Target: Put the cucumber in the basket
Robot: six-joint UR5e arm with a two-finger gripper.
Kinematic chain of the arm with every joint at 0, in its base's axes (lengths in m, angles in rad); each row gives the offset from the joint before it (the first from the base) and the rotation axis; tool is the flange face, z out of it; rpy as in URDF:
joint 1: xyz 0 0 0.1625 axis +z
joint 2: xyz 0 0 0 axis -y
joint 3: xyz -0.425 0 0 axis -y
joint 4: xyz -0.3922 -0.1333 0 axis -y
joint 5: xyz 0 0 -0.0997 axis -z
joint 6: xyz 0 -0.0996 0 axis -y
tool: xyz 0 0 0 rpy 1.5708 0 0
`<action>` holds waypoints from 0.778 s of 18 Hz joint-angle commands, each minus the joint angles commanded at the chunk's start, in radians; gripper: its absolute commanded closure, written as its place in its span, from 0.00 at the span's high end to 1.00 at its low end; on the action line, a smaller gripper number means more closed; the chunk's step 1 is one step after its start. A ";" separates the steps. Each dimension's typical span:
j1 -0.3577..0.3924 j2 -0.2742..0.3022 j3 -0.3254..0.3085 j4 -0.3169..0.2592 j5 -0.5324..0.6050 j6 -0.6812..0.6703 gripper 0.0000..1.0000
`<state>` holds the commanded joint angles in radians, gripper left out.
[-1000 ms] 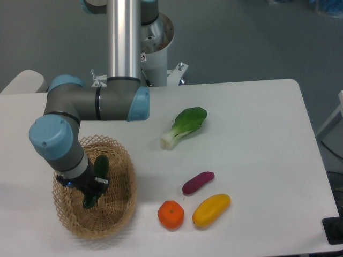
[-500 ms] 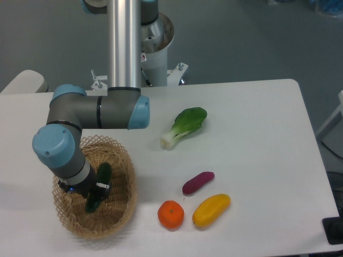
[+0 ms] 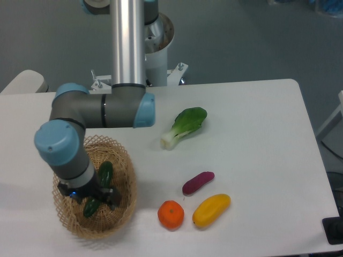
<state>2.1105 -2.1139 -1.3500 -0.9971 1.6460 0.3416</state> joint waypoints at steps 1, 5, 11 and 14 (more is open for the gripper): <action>0.023 0.014 -0.001 -0.002 -0.003 0.061 1.00; 0.106 0.055 -0.017 -0.006 -0.008 0.258 1.00; 0.235 0.101 -0.018 -0.021 -0.002 0.561 1.00; 0.324 0.123 -0.020 -0.060 -0.008 0.788 1.00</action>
<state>2.4341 -1.9912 -1.3698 -1.0568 1.6383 1.1296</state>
